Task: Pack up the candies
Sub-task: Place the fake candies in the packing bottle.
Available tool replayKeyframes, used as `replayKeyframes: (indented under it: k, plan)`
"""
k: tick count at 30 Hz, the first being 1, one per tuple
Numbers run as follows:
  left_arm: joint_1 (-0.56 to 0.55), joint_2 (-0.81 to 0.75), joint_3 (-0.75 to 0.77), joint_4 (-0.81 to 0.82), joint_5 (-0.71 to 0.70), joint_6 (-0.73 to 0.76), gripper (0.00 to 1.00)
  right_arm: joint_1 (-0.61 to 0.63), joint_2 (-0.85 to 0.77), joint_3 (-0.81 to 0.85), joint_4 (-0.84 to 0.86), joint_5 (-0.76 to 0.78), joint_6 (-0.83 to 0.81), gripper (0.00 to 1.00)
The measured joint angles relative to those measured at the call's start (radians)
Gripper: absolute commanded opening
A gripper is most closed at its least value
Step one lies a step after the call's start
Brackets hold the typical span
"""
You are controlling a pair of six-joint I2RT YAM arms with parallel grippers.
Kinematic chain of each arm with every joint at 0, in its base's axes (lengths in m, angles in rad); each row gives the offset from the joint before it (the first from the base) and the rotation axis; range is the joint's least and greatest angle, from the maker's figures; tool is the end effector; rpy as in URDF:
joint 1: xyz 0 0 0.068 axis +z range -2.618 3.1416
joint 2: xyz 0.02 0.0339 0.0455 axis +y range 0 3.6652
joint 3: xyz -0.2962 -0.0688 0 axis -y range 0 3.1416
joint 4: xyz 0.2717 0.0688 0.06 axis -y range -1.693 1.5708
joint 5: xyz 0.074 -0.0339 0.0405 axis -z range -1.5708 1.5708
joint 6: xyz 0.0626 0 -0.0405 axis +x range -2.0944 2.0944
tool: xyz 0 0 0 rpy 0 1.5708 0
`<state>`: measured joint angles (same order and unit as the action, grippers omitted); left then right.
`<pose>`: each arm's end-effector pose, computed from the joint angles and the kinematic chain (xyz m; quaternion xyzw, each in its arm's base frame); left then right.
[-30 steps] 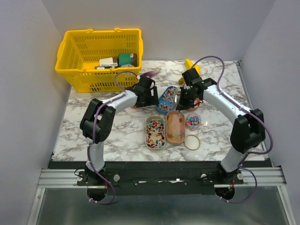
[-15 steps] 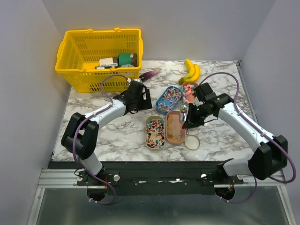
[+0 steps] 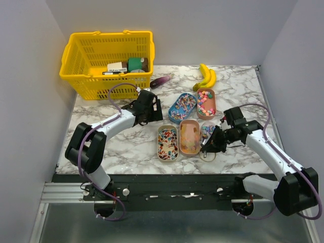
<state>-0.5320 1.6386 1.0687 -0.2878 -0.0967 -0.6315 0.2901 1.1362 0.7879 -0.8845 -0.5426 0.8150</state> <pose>0.3395 -0.1928 0.2098 -0.0634 0.9340 -0.1537 0.3162 0.1953 0.0920 0.2254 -0.2029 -0.9289 -0.3099 0.0007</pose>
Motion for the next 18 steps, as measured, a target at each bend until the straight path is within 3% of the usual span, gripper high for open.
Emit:
replayKeyframes:
  k: [18]
  plan:
    - [0.000, 0.000, -0.002, 0.000, 0.000, 0.000, 0.99, -0.146, 0.014, -0.080, 0.248, -0.208, 0.124, 0.01]
